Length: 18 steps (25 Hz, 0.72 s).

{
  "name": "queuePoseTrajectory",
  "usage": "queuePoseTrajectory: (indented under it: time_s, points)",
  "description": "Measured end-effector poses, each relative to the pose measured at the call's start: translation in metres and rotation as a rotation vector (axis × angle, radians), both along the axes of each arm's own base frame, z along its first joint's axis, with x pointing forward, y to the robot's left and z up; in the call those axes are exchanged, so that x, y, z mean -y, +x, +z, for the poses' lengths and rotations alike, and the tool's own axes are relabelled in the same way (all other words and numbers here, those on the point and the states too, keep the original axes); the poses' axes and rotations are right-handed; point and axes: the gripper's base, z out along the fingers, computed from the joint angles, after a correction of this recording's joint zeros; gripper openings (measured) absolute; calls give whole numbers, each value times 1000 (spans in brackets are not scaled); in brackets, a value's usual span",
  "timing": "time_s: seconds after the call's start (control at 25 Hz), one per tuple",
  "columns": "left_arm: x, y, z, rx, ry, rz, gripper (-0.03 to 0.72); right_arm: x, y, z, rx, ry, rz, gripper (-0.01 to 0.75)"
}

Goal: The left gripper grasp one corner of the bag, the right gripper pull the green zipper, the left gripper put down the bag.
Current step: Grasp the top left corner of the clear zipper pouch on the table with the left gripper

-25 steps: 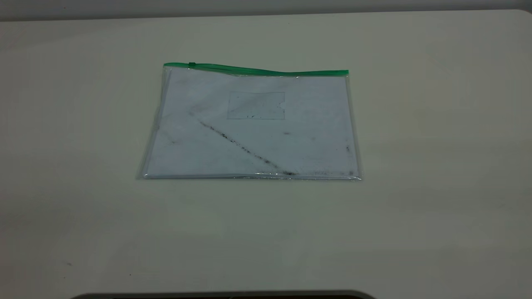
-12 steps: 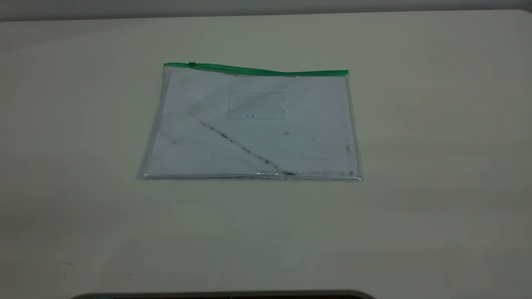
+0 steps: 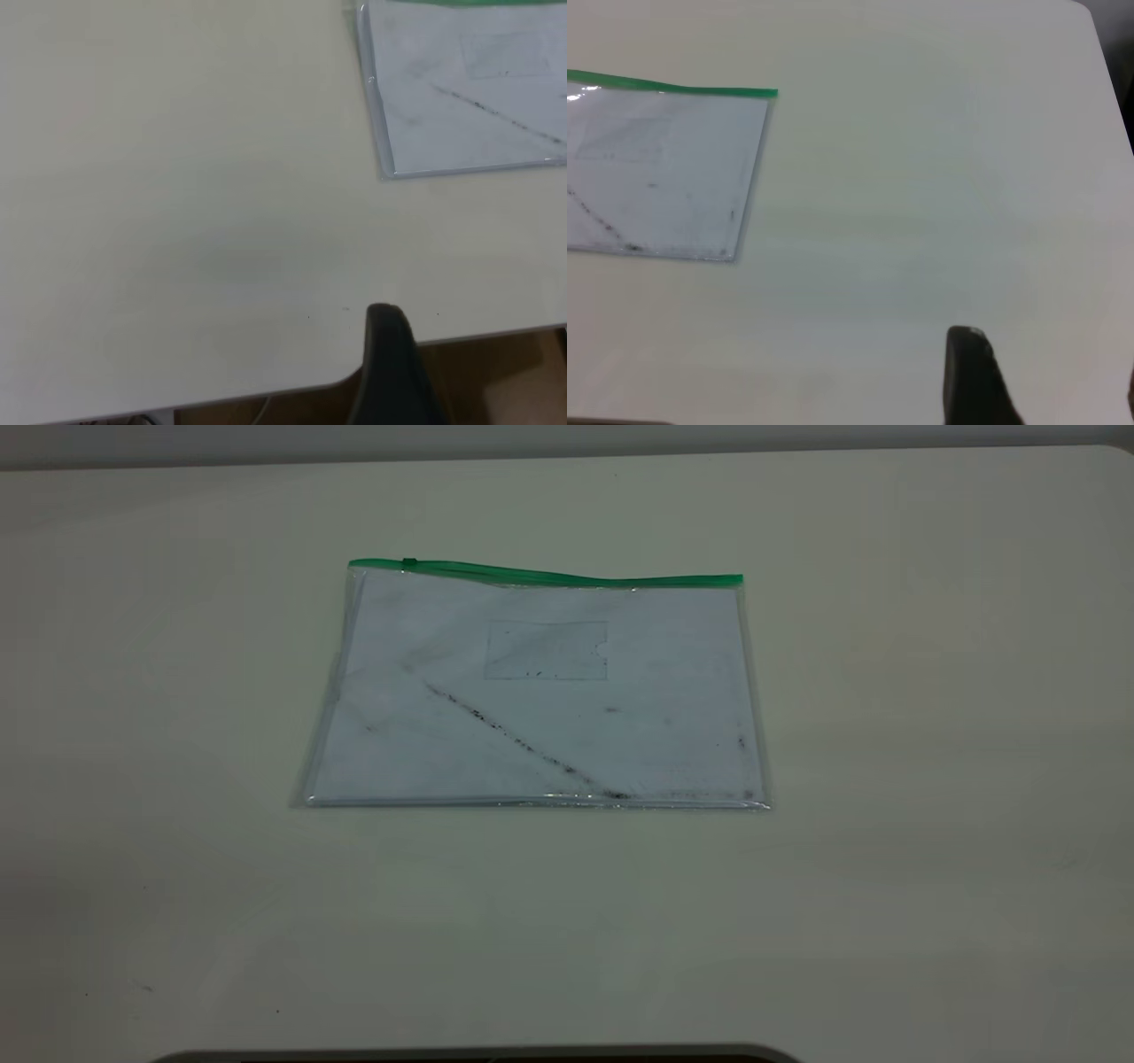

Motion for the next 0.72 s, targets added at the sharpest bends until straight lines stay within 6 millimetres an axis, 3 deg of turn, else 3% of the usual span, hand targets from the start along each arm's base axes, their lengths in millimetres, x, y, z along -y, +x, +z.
queuePoseTrajectory:
  time_s: [0.36, 0.52, 0.72]
  points:
    - [4, 2, 2, -6, -36, -23, 538, -3, 6, 1, -35, 31, 24, 454]
    - [5, 26, 15, -50, -43, -14, 538, -9, 39, 7, -128, 43, 92, 454]
    - [7, 90, 17, -217, -32, -2, 538, -13, 103, 3, -197, 7, 171, 454]
